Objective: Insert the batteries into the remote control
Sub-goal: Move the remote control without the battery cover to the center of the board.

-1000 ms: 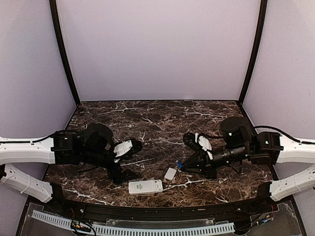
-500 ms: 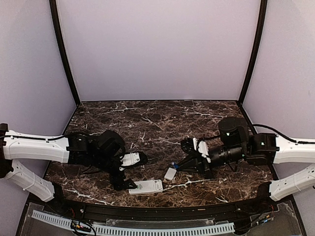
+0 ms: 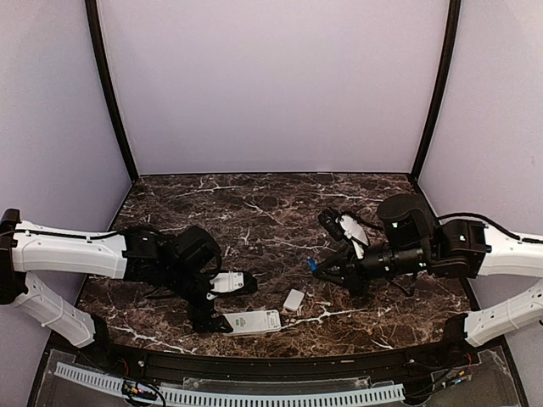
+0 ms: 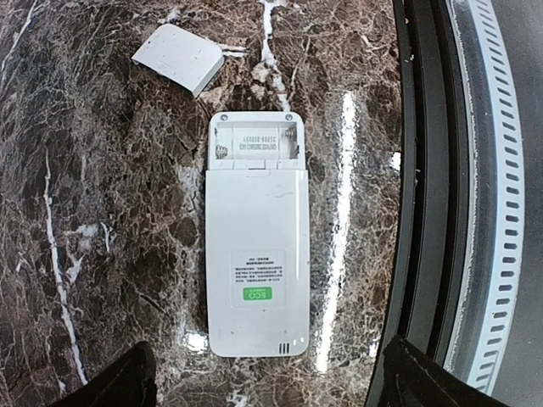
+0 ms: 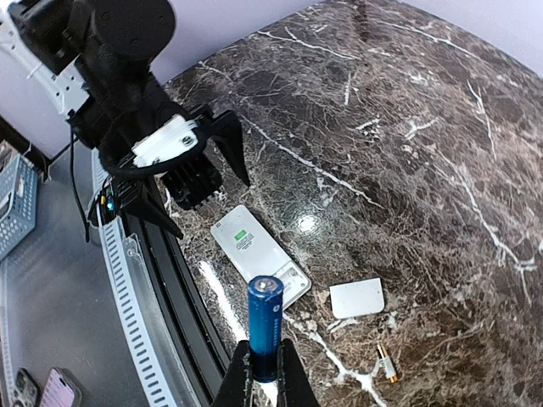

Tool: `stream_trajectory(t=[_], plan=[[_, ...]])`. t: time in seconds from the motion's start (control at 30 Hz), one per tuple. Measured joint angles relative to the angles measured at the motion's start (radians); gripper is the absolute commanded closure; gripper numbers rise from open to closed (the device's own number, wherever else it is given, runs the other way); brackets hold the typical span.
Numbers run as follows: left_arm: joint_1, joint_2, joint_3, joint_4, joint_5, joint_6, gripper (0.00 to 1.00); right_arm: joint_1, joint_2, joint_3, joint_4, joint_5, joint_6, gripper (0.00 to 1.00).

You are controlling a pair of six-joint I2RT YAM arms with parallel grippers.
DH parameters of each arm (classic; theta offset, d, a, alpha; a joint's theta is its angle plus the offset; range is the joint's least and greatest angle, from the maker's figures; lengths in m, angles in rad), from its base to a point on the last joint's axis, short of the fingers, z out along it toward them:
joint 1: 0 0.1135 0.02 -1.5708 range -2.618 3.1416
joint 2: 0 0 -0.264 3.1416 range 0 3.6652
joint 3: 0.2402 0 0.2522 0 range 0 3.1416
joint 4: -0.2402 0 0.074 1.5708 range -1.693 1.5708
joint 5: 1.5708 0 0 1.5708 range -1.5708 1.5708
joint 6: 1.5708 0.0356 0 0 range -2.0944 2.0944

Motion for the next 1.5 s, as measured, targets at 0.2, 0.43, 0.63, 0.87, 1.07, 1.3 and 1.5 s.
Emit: stream_trajectory(t=[0.2,0.43,0.63,0.87,1.07,1.3,1.5], plan=[[0.000,0.015,0.002,0.000,0.016,0.000,0.07,0.000,-0.010,0.007,-0.080,0.062,0.245,1.00],[-0.002,0.113,0.051,-0.018,-0.019,0.014,0.08,-0.031,-0.012,0.007,-0.163,0.066,0.336,1.00],[-0.002,0.139,0.100,-0.023,-0.038,0.017,0.08,-0.171,0.036,0.036,-0.175,-0.061,0.292,1.00],[-0.002,0.196,0.106,-0.049,-0.039,0.016,0.08,-0.246,0.201,0.154,-0.201,-0.177,0.169,1.00],[-0.002,0.225,0.101,-0.054,-0.051,0.020,0.09,-0.249,0.283,0.172,-0.183,-0.222,0.160,1.00],[-0.002,0.225,0.060,-0.039,-0.080,0.029,0.16,-0.250,0.283,0.126,-0.118,-0.237,0.237,1.00],[-0.005,0.226,0.050,-0.016,-0.078,0.024,0.20,-0.250,0.291,0.110,-0.130,-0.232,0.272,1.00]])
